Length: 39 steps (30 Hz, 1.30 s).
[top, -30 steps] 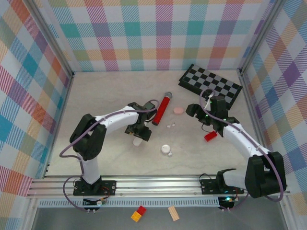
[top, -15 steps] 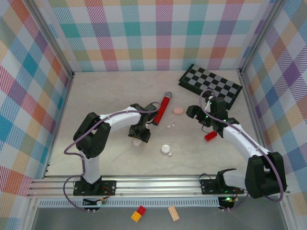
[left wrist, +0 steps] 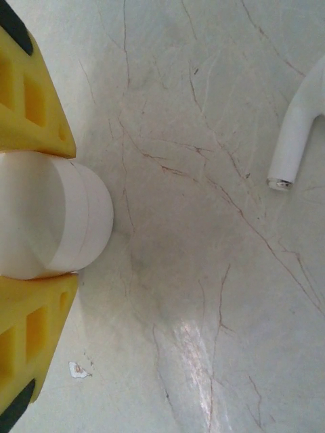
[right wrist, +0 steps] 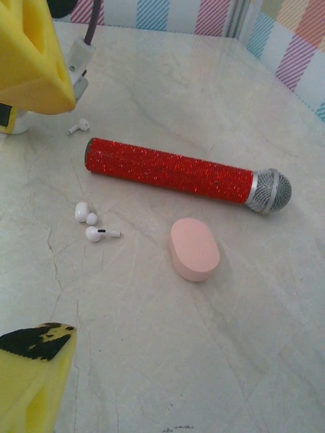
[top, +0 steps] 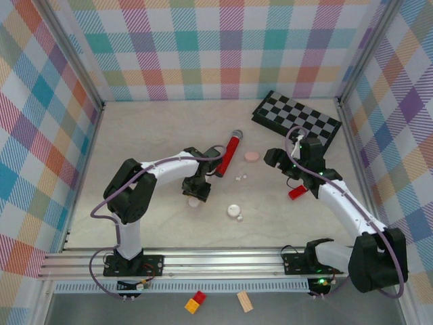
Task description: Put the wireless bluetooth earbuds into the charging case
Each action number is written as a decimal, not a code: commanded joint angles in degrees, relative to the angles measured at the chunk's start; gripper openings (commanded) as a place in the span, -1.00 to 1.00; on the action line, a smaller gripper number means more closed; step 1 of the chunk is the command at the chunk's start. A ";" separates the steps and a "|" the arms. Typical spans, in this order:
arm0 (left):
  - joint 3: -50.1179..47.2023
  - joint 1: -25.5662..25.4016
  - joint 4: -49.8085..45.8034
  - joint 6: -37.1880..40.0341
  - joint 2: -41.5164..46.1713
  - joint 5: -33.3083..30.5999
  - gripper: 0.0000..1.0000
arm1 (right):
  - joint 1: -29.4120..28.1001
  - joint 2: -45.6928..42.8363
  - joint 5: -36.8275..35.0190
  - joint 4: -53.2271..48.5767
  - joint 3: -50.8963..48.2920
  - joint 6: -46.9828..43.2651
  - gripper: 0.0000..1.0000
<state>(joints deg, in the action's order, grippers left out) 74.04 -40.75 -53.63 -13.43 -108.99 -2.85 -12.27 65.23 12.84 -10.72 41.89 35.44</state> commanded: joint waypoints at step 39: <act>-6.84 0.41 41.51 -36.66 20.66 12.41 -0.18 | -21.05 10.52 5.24 39.62 -7.61 -9.21 0.25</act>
<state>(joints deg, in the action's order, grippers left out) 66.94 -40.69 -10.63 -48.62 -89.62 8.99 -33.08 75.29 18.00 23.86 32.60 28.14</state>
